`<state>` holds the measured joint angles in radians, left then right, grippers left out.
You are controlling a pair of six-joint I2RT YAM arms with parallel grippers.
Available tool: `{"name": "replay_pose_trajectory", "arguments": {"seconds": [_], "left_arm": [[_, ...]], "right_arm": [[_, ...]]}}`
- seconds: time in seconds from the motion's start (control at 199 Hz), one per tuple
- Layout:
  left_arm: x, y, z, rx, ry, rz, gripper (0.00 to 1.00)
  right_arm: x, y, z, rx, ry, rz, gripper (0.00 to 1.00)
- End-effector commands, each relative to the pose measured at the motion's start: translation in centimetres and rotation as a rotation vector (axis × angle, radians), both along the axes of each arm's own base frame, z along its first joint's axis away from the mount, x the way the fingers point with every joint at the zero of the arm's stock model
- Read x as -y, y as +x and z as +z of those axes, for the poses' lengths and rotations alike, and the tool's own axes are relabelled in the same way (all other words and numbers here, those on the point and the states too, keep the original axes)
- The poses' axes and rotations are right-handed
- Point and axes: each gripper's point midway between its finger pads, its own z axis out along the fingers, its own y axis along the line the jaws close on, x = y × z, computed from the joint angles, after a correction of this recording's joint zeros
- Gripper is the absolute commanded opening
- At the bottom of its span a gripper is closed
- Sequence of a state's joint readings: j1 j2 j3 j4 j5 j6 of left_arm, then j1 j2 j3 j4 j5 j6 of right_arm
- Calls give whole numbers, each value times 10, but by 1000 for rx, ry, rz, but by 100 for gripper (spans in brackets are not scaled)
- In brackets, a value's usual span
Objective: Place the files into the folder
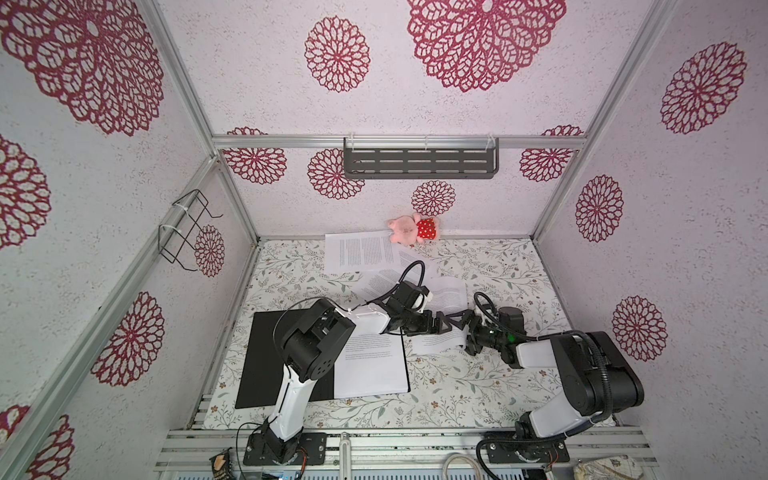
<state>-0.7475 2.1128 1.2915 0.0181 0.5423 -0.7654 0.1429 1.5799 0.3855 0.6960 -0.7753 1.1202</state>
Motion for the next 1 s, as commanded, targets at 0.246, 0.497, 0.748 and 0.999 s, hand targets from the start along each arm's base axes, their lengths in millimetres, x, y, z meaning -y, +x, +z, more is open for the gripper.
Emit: {"name": "replay_pose_trajectory", "arguments": {"seconds": [0.246, 0.497, 0.748, 0.999], "left_arm": [[-41, -28, -71, -171, 198, 44, 99], [-43, -29, -71, -169, 199, 46, 99], [-44, -29, -70, -167, 199, 48, 99], [-44, -29, -69, -168, 198, 49, 99]], "right_arm": [[23, 25, -13, -1, -200, 106, 98], [32, 56, -6, 43, -226, 186, 96], [26, 80, -8, 67, -184, 202, 88], [34, 86, -29, 21, -272, 226, 77]]}}
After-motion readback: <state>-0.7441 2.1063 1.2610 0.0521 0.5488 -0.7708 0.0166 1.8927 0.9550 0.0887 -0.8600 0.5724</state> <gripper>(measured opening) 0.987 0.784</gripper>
